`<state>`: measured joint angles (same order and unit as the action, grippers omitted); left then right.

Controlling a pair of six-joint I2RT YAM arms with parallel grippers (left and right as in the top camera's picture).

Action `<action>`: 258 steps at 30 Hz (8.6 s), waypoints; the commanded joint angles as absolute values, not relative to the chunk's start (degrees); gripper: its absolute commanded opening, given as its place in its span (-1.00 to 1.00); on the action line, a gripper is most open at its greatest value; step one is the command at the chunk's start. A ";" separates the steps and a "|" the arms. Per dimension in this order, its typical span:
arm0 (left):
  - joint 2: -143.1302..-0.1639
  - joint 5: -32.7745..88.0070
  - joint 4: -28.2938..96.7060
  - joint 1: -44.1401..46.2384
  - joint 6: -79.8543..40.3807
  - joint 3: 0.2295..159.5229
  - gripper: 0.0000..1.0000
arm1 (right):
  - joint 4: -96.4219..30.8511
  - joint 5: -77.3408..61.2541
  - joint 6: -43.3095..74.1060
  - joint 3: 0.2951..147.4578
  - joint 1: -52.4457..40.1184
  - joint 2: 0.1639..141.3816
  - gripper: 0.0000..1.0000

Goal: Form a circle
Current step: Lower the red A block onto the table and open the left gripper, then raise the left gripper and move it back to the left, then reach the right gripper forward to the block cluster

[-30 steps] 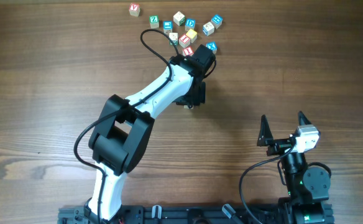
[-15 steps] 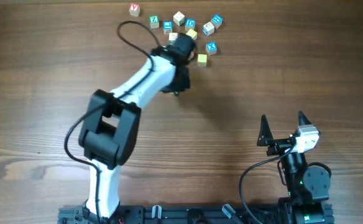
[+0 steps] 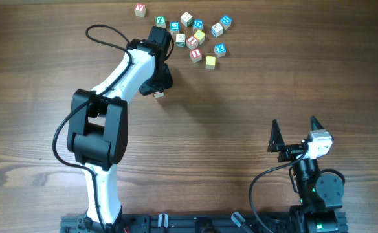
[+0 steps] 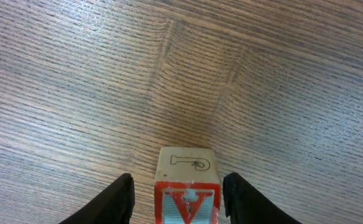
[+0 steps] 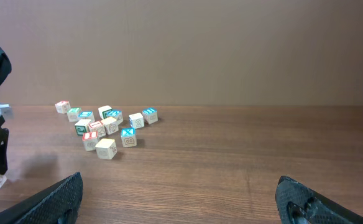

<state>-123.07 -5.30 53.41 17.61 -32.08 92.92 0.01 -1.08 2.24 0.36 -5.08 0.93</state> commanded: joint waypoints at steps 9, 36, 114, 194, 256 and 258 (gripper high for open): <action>-123.57 -6.07 52.99 17.45 -33.93 92.47 -0.19 | 0.27 -1.54 1.89 0.27 -4.84 0.54 0.99; -123.57 -1.52 52.31 15.25 -36.93 92.47 -0.20 | 0.27 -1.54 1.87 0.27 -4.84 0.54 0.99; -123.02 -10.79 54.43 10.41 -28.71 113.14 1.00 | 0.27 -1.54 1.89 0.27 -4.84 0.54 1.00; -123.02 -10.79 54.30 -9.13 -28.71 113.14 1.00 | 0.27 -1.34 1.65 0.30 -4.84 0.58 1.00; -123.02 -10.79 54.30 -9.13 -28.71 113.14 1.00 | -35.27 5.30 19.53 102.63 -23.16 126.96 0.34; -123.02 -10.79 54.30 -9.13 -28.71 113.14 1.00 | -34.00 7.57 19.55 102.63 -24.64 128.01 0.35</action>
<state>-123.22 -10.07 54.26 -9.06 -28.99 112.57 -35.48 -3.20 18.74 101.54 -22.48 125.69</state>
